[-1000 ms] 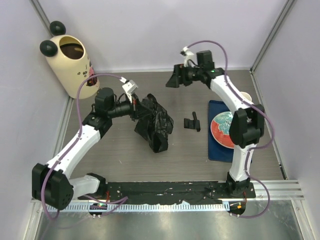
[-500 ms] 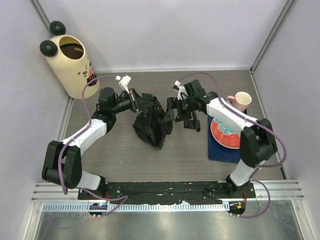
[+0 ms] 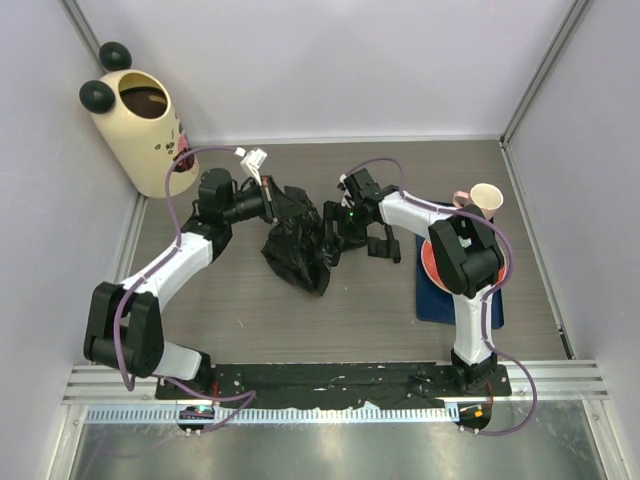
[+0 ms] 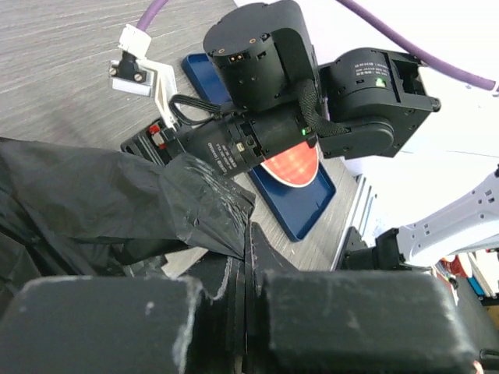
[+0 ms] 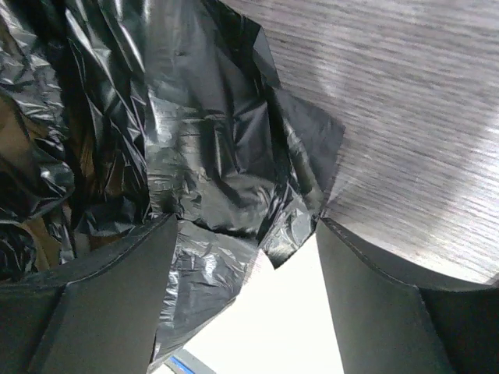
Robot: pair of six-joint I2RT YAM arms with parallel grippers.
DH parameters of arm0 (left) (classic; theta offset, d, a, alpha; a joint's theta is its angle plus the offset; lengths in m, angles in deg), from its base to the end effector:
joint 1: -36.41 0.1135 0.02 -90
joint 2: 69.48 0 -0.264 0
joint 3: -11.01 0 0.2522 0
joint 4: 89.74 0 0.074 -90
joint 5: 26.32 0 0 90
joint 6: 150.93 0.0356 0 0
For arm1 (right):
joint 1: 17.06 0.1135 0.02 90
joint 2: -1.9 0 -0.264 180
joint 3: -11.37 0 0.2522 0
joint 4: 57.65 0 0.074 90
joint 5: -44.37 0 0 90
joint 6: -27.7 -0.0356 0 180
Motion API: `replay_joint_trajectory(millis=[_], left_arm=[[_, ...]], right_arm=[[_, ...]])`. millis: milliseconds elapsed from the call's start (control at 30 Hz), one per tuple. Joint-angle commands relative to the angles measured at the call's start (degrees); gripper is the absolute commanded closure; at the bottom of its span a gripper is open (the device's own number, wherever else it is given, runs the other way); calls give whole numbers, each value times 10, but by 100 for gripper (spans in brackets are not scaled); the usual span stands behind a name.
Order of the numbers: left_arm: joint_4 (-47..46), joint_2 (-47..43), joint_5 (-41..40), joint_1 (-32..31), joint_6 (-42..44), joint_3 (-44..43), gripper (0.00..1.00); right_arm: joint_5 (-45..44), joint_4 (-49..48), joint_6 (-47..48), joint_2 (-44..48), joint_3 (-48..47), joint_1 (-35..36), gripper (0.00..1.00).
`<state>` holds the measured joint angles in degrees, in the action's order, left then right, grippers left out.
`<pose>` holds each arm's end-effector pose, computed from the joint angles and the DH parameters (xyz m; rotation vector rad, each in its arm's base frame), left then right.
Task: Put the trash bags into the trash bin
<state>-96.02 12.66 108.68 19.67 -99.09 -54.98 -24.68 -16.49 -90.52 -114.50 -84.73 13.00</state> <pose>0.3029 -0.1174 0.2879 0.2808 1.8797 -1.3556 0.3616 0.2240 0.1683 -0.1751 2.7729 0.7919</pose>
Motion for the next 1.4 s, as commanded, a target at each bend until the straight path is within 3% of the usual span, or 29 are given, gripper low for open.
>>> replay_joint_trajectory(millis=[0, 67, 100, 233, 500, 733, 900, 967, 1000, 1100, 1167, 1233, 1367], left_arm=[[156, -60, -23, 2, 110, -40, 99], [198, -83, -45, 5, 162, -47, 95], [231, -89, -48, 6, 169, -46, 95], [217, -103, -38, 7, 150, -31, 94], [205, -93, -31, 7, 153, -34, 94], [177, -82, -29, 7, 133, -29, 94], [179, -85, -21, 7, 131, -29, 92], [198, -94, -18, 7, 146, -31, 90], [220, -98, -16, 7, 160, -33, 89], [328, -117, -22, 9, 236, -54, 82], [401, -138, -34, 22, 285, -66, 81], [434, -153, -39, 51, 299, -61, 80], [515, -165, -78, 83, 343, -67, 79]], right_arm=[[33, -12, -17, 7, -4, -10, 25], [61, -11, -17, 26, 3, -23, 25], [79, -12, -22, 32, 4, -26, 19], [150, -53, -31, 48, 9, -26, 14], [119, -39, -37, 46, -4, -4, 13], [186, -120, -60, 36, 39, -3, 6], [126, -97, -41, 13, 32, 2, 8], [97, -77, -32, 10, 27, 1, 13], [90, -74, -29, 10, 25, 1, 22], [71, -53, -17, 9, 15, -2, 36], [73, -44, -9, 13, 11, -4, 72], [85, -45, 4, 27, 11, -10, 99], [93, -80, 60, 96, 39, -13, 99]])
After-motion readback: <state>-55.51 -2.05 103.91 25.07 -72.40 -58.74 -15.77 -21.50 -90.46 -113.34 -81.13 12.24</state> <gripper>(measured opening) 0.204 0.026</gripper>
